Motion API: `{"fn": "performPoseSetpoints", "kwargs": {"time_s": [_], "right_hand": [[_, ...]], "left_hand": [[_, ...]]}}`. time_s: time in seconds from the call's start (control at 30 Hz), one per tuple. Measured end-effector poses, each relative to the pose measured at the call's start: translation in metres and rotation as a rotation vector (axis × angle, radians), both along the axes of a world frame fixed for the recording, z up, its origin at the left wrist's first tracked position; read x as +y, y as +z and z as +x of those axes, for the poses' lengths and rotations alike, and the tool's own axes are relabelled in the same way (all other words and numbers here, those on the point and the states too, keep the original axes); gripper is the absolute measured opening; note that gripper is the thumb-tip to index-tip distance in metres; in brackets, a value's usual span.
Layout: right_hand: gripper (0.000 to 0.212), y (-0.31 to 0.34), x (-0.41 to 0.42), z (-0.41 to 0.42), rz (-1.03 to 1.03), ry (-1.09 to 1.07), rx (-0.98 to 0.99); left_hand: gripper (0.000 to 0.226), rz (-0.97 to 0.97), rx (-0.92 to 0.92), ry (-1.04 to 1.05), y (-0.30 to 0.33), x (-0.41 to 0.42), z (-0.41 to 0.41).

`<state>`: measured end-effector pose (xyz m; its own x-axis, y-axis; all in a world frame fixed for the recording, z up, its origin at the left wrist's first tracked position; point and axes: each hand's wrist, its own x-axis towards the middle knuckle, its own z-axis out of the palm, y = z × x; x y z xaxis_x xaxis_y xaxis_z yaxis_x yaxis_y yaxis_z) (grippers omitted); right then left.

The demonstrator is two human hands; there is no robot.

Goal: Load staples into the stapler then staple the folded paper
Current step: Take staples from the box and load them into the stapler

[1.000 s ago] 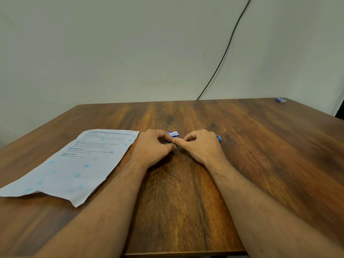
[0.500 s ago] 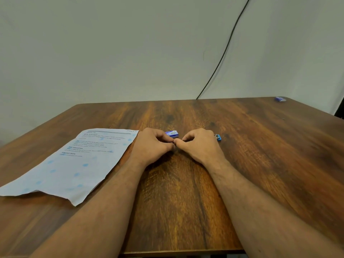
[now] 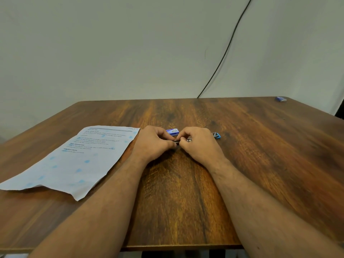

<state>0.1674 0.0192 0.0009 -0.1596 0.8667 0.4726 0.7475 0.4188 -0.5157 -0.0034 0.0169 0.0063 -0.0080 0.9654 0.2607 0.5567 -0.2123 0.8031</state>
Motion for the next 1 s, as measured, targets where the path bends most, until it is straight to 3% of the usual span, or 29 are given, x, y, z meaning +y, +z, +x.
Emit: {"fn": "performPoseSetpoints", "kwargs": {"time_s": [0.6,0.8,1.0], "right_hand": [[0.013,0.000,-0.002,0.003,-0.002,-0.061,0.143],[0.021,0.001,0.001,0.005,-0.090,-0.142,0.259],[0.029,0.003,0.002,0.005,-0.108,-0.175,0.221]], "left_hand": [[0.010,0.002,0.022,0.002,-0.001,0.003,0.000],[0.009,0.050,0.003,0.020,-0.005,0.006,-0.003],[0.010,0.083,-0.026,0.013,-0.009,0.010,-0.003]]}}
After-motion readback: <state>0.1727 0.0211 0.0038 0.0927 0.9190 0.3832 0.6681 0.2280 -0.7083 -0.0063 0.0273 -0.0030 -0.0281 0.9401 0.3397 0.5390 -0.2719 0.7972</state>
